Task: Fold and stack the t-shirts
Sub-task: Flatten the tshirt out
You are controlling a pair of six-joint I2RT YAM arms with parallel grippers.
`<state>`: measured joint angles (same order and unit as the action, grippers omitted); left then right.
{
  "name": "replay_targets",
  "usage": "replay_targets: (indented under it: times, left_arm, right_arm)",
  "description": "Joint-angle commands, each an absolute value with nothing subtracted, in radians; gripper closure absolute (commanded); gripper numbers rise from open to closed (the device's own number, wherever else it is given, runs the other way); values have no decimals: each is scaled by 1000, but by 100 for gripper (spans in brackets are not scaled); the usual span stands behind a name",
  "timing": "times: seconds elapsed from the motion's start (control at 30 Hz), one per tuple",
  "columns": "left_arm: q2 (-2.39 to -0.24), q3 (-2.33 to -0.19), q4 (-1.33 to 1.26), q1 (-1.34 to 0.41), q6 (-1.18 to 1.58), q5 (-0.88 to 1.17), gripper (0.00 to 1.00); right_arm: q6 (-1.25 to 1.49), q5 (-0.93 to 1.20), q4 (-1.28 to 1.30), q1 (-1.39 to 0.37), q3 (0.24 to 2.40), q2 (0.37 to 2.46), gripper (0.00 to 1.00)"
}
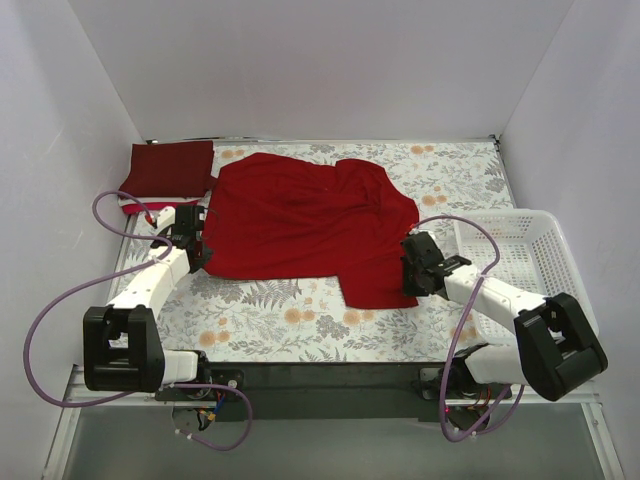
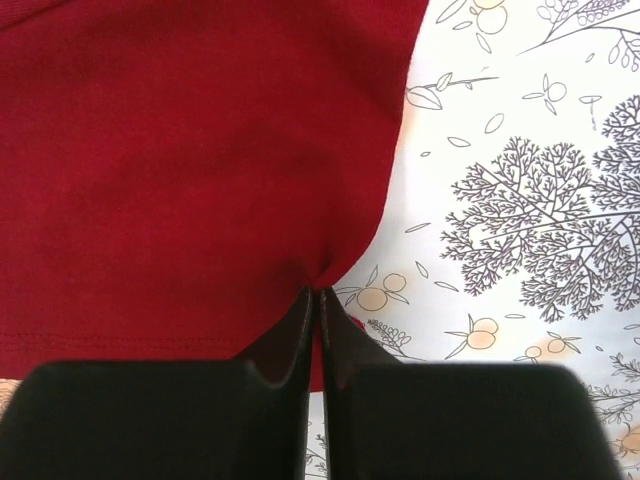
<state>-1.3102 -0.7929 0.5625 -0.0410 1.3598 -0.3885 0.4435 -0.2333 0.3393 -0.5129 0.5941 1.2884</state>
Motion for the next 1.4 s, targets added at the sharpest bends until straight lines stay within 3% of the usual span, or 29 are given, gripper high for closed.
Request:
replay_targets:
  times: [0.0, 0.2, 0.43, 0.6, 0.73, 1.0, 1.17, 1.37]
  left_arm:
    - [-1285, -795, 541, -34, 1351, -380, 100]
    - [-1405, -981, 568, -34, 1362, -354, 100]
    - [-1551, -1477, 760, -34, 1345, -345, 100]
    - [-1529, -1800, 868, -34, 1304, -344, 100]
    - [-1398, -1881, 897, -34, 1284, -342, 100]
    - [-959, -1832, 775, -34, 1241, -351, 100]
    - [-887, -1893, 758, -34, 1209, -322, 100]
    - [-946, -1957, 736, -35, 1183, -276, 100]
  right_arm:
    - [434, -270, 419, -520, 578, 1307, 95]
    - [310, -390, 465, -485, 862, 1308, 99]
    - [164, -423, 576, -385, 1378, 1325, 99]
    - [46, -420, 618, -374, 1610, 1220, 99]
    - [3, -393, 620, -374, 1655, 1050, 99]
    - [-95, -262, 630, -374, 1735, 730, 99]
    - [-165, -209, 663, -374, 1830, 699, 99]
    - [-213, -227, 661, -374, 1948, 782, 99]
